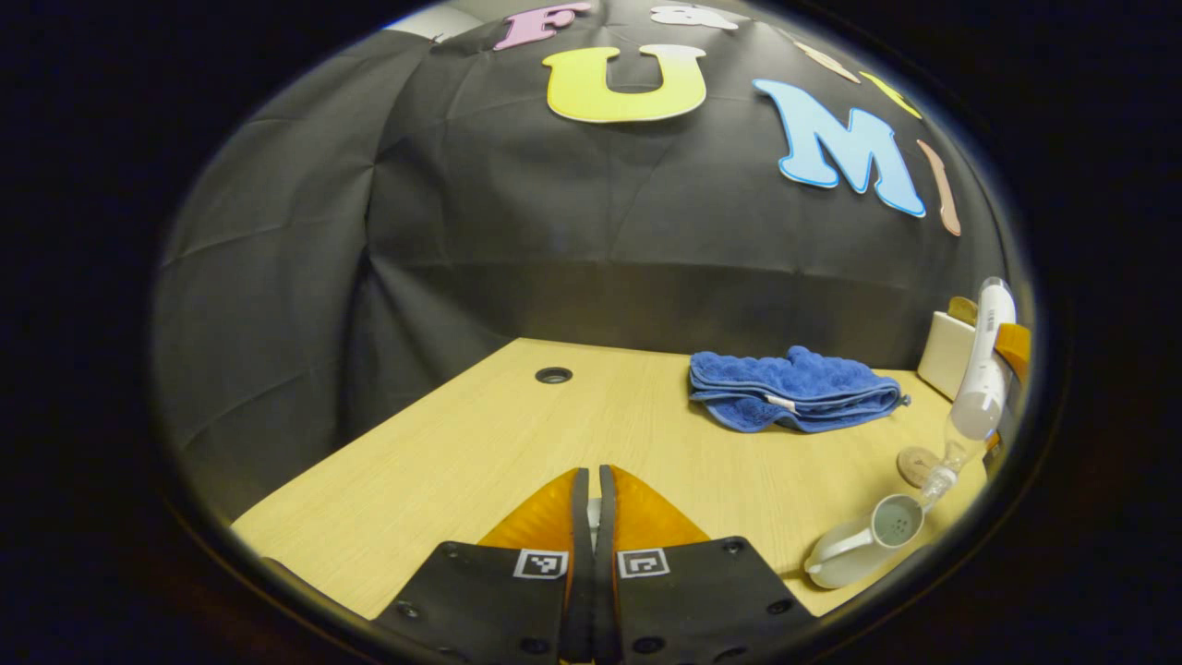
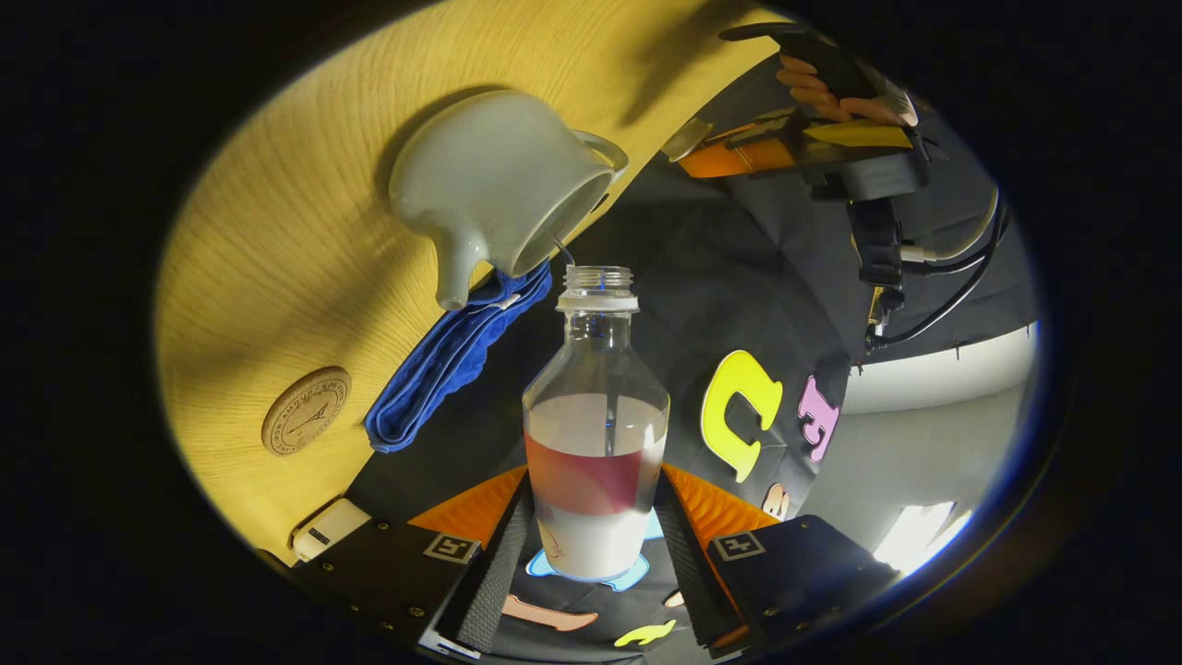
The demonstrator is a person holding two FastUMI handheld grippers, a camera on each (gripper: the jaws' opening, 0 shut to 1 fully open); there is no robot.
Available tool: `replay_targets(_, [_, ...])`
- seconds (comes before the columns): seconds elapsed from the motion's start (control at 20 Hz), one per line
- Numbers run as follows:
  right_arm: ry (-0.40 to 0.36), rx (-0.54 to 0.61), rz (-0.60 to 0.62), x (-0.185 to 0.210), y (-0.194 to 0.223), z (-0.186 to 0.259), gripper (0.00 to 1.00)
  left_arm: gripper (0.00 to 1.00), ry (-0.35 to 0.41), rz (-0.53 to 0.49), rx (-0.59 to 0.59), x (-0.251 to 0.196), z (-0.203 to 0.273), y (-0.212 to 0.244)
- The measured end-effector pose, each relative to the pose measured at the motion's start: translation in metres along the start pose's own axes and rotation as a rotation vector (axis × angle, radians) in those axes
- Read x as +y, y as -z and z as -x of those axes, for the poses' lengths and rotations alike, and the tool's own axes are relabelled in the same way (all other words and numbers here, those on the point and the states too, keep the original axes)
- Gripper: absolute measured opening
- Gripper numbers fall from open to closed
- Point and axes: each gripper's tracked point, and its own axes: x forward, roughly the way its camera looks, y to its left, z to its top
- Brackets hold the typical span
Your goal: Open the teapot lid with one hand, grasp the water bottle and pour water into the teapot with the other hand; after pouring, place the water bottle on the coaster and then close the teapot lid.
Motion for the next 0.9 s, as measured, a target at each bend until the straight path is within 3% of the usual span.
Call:
replay_targets(0.55, [0.055, 0.028, 0.016, -0.022, 0.016, 0.002, 0.76, 0.05, 0.003, -0.001, -0.002, -0.002, 0.001, 0.0])
replay_targets(0.75, [0.034, 0.042, -0.098, -0.014, 0.017, 0.002, 0.77, 0.06, 0.002, -0.003, -0.006, -0.001, 0.002, -0.001])
replay_targets(0.9, [-0.03, 0.046, -0.299, 0.006, 0.01, 0.008, 0.77, 0.06, 0.002, -0.003, -0.01, -0.002, 0.003, -0.002])
